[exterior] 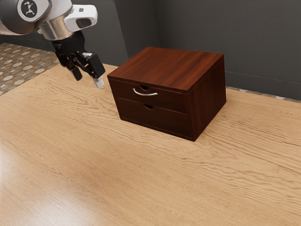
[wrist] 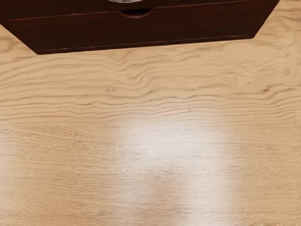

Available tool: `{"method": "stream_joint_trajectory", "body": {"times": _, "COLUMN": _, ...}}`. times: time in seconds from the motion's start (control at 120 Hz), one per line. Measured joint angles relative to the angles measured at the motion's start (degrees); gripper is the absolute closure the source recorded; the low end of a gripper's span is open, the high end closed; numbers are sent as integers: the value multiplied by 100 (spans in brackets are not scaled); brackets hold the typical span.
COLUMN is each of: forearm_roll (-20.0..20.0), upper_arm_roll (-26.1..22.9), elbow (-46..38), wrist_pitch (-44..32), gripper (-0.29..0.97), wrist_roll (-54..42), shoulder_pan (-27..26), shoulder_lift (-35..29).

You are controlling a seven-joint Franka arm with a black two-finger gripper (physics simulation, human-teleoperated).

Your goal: Pull the drawer handle with one arm to open the drawer

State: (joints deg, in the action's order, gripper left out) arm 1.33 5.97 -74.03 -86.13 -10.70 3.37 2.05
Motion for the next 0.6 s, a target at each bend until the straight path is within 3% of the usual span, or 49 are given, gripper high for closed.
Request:
{"method": "stream_joint_trajectory", "body": {"times": 0.167, "forearm_roll": -1, "upper_arm_roll": -1, "elbow": 0, "wrist_pitch": 6, "gripper": 2, "wrist_roll": -79, "shoulder_pan": -164, "shoulder_lift": 1}}
{"method": "stream_joint_trajectory", "body": {"times": 0.475, "forearm_roll": -100, "upper_arm_roll": -94, "elbow": 426, "wrist_pitch": 119, "gripper": 2, "wrist_roll": -161, "shoulder_pan": 271, "shoulder_lift": -590}}
{"method": "stream_joint_trajectory", "body": {"times": 0.6, "forearm_roll": -93, "upper_arm_roll": -34, "elbow": 443, "wrist_pitch": 148, "gripper": 2, "wrist_roll": 198, "shoulder_pan": 163, "shoulder_lift": -610}}
